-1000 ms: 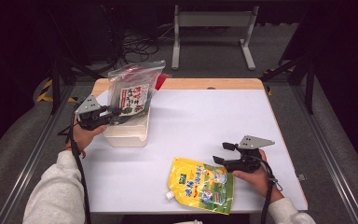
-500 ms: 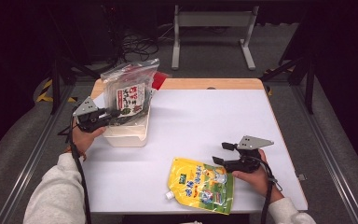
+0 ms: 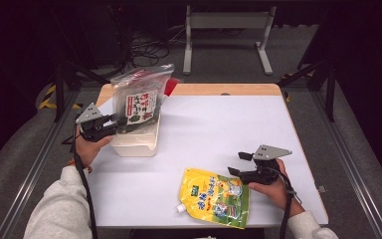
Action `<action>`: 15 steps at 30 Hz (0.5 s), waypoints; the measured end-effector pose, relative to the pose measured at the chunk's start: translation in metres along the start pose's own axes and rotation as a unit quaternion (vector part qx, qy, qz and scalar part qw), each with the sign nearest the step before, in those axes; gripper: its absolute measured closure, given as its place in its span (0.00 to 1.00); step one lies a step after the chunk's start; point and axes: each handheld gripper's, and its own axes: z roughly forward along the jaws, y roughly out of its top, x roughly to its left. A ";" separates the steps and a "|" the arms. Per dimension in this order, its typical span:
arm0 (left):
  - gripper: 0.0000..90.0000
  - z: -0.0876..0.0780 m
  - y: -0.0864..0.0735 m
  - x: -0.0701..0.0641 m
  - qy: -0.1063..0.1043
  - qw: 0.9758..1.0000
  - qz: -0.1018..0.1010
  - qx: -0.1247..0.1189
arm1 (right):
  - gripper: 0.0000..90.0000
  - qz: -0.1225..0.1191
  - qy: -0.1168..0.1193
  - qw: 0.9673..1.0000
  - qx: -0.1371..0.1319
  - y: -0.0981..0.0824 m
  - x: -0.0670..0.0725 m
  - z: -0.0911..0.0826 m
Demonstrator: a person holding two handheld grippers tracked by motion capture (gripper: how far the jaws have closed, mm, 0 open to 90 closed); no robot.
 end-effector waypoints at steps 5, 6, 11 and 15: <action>0.64 -0.014 0.004 -0.004 0.017 1.000 -0.004 -0.020 | 0.33 0.002 -0.003 1.000 0.003 0.001 0.000 -0.003; 0.62 -0.016 0.004 -0.004 0.021 0.999 -0.007 -0.023 | 0.33 0.001 -0.003 1.000 0.004 0.001 0.000 -0.003; 0.56 -0.029 0.001 -0.012 0.036 0.999 0.003 -0.018 | 0.35 -0.008 0.003 1.000 0.015 0.001 0.003 -0.004; 0.54 -0.035 0.000 -0.020 0.042 0.999 0.014 -0.013 | 0.36 -0.011 0.003 1.000 0.025 0.002 0.004 -0.003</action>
